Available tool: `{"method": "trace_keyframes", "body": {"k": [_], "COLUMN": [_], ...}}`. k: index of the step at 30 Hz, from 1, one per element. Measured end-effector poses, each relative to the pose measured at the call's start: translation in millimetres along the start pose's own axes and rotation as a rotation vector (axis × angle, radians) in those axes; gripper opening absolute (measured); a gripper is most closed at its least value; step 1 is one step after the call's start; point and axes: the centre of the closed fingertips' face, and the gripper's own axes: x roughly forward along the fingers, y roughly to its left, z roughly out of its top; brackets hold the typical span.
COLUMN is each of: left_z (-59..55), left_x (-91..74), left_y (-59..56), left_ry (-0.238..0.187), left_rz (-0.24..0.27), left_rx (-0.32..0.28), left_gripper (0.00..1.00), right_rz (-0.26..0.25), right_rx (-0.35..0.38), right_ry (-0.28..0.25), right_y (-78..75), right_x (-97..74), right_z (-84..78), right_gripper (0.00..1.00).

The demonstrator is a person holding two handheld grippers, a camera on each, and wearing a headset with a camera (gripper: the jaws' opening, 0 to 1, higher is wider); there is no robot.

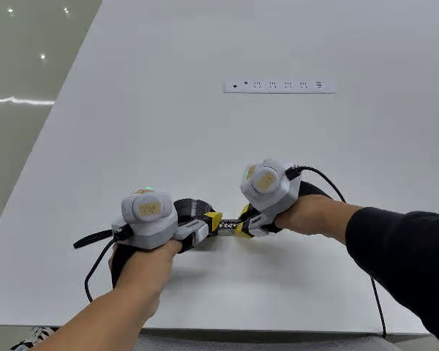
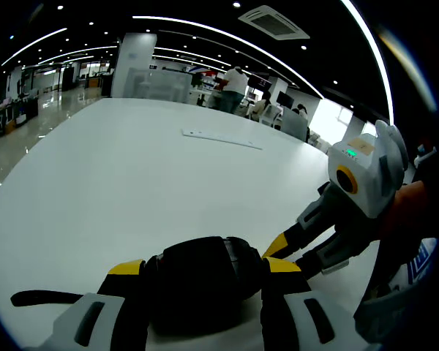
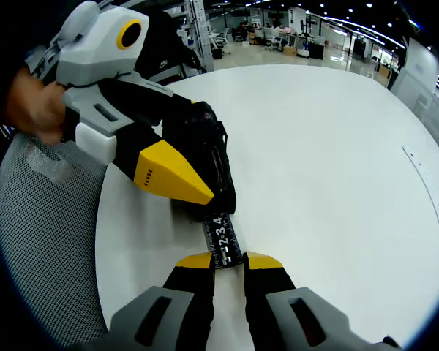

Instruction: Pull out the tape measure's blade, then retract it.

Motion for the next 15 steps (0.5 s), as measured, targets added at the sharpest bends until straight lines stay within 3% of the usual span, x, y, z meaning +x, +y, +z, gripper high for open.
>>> {"method": "trace_keyframes", "body": {"k": [15], "left_z": [-0.3], "left_x": [1.5], "left_y": [0.9], "left_ry": [0.002], "left_rz": [-0.004], "left_rx": [-0.001], "left_gripper": [0.58], "right_rz": [0.004], "right_rx": [0.003], "right_ry": [-0.007], "right_y": [1.9], "right_x": [4.3], "right_z": [4.6], "right_gripper": [0.11]}}
